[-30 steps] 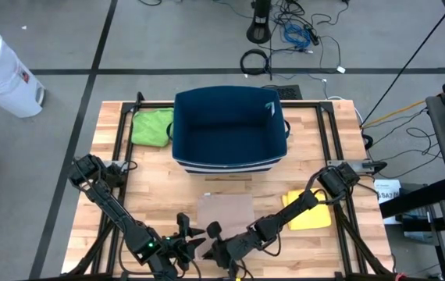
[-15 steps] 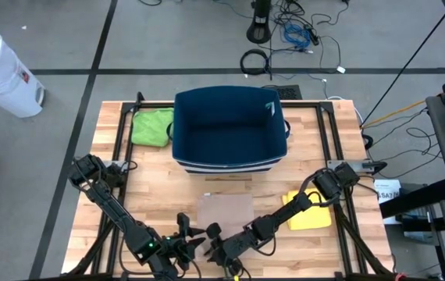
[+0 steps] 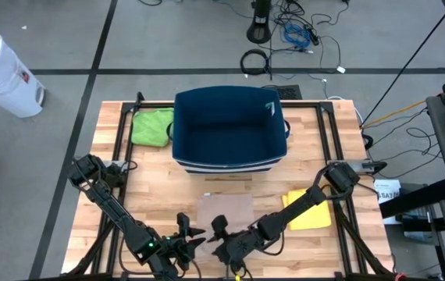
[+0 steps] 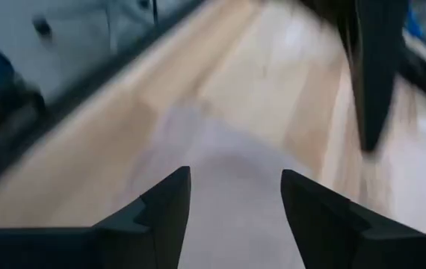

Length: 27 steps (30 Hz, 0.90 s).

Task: Fold towel
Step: Fold the light brown towel

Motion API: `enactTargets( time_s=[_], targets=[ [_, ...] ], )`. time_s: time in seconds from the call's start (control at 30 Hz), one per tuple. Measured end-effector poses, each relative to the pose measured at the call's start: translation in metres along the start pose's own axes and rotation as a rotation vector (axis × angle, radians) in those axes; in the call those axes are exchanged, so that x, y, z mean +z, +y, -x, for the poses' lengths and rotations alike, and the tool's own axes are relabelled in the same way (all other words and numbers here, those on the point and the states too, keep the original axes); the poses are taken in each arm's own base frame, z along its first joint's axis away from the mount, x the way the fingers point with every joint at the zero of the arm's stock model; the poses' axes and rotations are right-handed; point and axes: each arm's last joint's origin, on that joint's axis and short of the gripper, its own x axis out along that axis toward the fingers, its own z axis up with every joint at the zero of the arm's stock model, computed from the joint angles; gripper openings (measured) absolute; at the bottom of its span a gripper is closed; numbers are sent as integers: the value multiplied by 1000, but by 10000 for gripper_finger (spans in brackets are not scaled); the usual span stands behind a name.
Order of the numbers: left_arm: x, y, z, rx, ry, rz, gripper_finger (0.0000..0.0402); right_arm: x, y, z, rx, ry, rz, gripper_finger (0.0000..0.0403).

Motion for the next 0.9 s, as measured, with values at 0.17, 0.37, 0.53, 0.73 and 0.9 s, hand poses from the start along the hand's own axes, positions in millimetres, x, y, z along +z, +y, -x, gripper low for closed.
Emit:
enactTargets(
  time_s=[0.17,0.37,0.53,0.73,0.9],
  targets=[
    [1,-2,0,-75,12,31,135,-10,-5,17,-19,205,-35,180],
    [1,-2,-6,-220,62,103,135,-33,3,31,-13,474,-98,168],
    [2,2,-13,-305,98,154,135,-32,19,39,5,493,-112,164],
    [2,11,-23,-285,117,166,135,-34,30,44,24,520,-121,164],
    [2,16,-29,-311,142,179,135,-39,33,50,78,603,-155,164]
  ],
)
